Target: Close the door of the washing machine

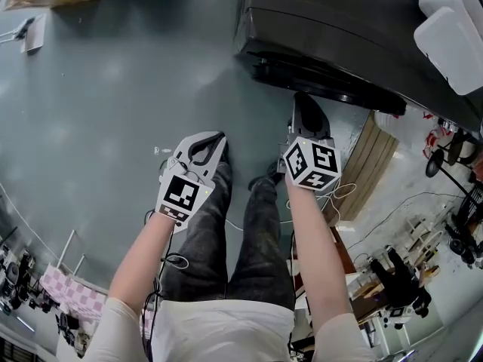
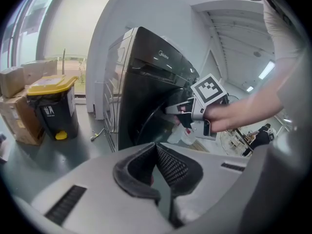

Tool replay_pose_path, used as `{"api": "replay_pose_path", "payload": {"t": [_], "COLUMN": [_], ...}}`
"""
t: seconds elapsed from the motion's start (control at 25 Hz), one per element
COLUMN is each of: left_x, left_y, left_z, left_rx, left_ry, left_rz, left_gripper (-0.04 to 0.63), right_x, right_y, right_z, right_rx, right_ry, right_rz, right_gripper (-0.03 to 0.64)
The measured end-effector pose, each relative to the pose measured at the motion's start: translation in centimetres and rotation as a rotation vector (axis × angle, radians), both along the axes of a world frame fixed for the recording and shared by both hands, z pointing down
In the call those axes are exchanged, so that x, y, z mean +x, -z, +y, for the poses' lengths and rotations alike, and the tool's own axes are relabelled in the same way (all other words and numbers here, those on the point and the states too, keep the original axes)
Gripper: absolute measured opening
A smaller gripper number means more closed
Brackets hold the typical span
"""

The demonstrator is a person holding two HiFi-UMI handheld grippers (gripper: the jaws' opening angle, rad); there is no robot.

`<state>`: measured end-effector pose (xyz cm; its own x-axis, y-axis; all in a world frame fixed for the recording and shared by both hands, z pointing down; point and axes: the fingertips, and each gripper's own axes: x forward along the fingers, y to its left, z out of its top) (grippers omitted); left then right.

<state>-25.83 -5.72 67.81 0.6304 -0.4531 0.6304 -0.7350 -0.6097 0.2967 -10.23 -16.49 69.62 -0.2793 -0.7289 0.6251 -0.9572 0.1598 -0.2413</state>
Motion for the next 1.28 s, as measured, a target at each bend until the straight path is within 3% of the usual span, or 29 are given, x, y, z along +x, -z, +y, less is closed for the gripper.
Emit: {"api": "replay_pose_path", "payload": {"t": [0.4, 0.8, 1.0, 1.28], "left_x": [-0.2, 0.5, 0.5, 2.1], "left_y": [-1.1, -0.7, 2.0, 10.3], "left_z": [0.1, 0.5, 0.6, 0.7], "left_rx": [-0.017, -0.008, 0.015, 0.08], "left_ry": [0.006, 0.01, 0.002, -0.041], "left_rz": [-0.001, 0.003, 0.01, 0.021], "left_gripper": [0.008, 0.008, 0.008, 0.008], "right_x": [0.2, 0.3, -0.8, -0.5], "right_y": [-0.2, -0.6, 1.5, 10.4], "right_z": [-0.9, -1.3, -0.8, 3.0], "right_rx": [-0.008, -0.012, 0.006, 0.049], "right_ry": [-0.063, 0.004, 0.099, 0.151], "right_rz": [-0.014, 0.006, 0.045, 0.06], "right_gripper": [0.034, 0.032, 0.033, 0.033]}}
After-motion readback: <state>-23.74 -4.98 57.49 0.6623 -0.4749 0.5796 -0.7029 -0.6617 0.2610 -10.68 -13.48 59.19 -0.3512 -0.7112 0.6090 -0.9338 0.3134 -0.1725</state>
